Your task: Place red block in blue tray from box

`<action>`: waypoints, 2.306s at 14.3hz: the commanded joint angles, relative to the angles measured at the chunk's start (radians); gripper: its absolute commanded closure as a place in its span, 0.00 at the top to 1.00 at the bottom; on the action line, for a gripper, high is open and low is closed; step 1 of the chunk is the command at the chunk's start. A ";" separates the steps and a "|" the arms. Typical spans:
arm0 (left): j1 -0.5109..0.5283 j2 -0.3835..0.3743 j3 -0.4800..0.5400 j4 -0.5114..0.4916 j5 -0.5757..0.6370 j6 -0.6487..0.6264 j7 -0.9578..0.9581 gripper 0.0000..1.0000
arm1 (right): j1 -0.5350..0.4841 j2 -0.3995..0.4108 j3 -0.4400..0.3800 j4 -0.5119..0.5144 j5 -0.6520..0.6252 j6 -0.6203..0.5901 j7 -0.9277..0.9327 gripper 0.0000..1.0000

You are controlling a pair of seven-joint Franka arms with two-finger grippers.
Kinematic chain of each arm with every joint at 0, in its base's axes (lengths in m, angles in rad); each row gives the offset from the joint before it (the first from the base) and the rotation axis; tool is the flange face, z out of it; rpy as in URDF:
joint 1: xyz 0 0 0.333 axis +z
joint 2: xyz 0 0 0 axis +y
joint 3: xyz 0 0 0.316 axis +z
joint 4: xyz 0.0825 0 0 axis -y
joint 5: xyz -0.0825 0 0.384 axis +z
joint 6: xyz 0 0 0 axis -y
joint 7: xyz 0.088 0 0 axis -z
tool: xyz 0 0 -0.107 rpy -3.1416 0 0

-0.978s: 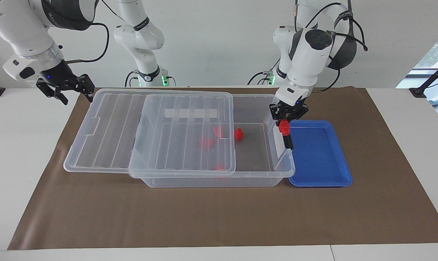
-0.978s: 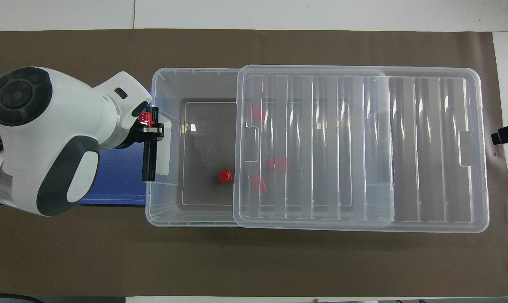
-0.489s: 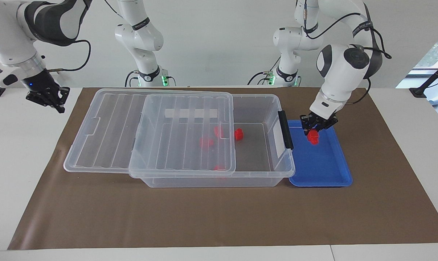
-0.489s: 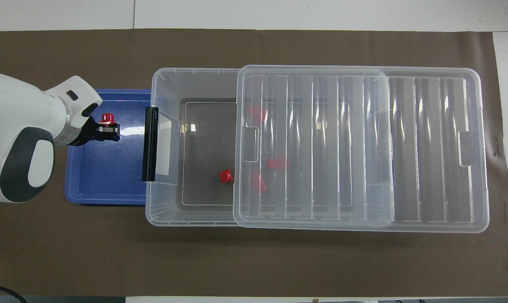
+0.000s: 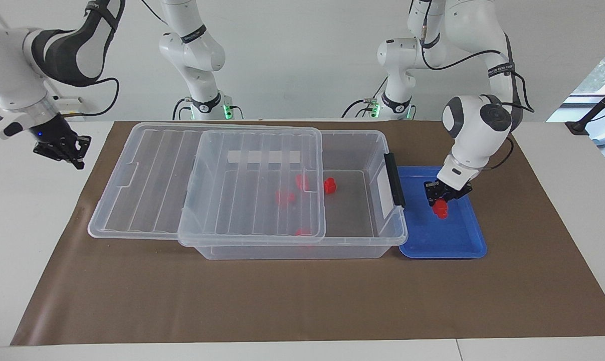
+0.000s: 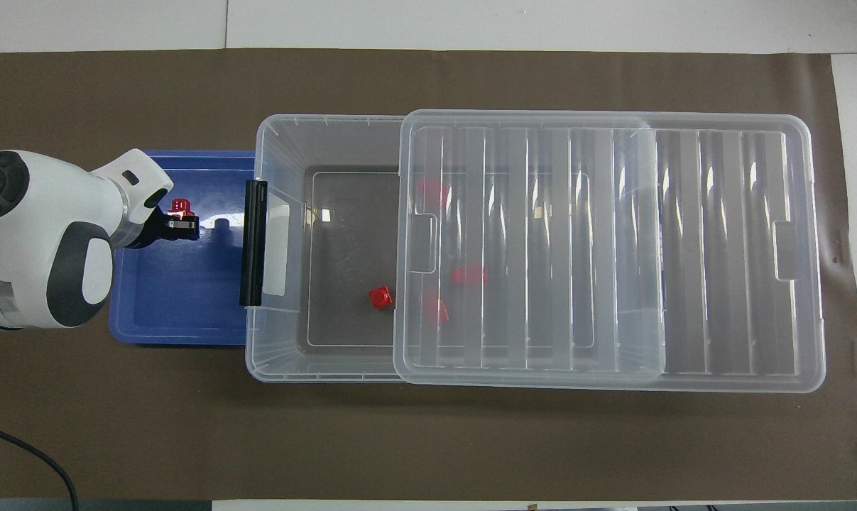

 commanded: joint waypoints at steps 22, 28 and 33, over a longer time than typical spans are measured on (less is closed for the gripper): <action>0.004 -0.100 -0.006 0.184 0.007 -0.315 0.001 1.00 | 0.185 -0.019 0.018 -0.089 -0.006 0.048 0.313 0.00; 0.007 -0.135 -0.007 0.426 0.012 -0.623 0.007 1.00 | 0.229 -0.020 0.019 -0.091 0.004 0.042 0.392 0.00; 0.032 -0.120 -0.001 0.576 0.015 -0.786 0.014 1.00 | 0.318 -0.023 0.019 -0.097 0.006 0.045 0.514 0.00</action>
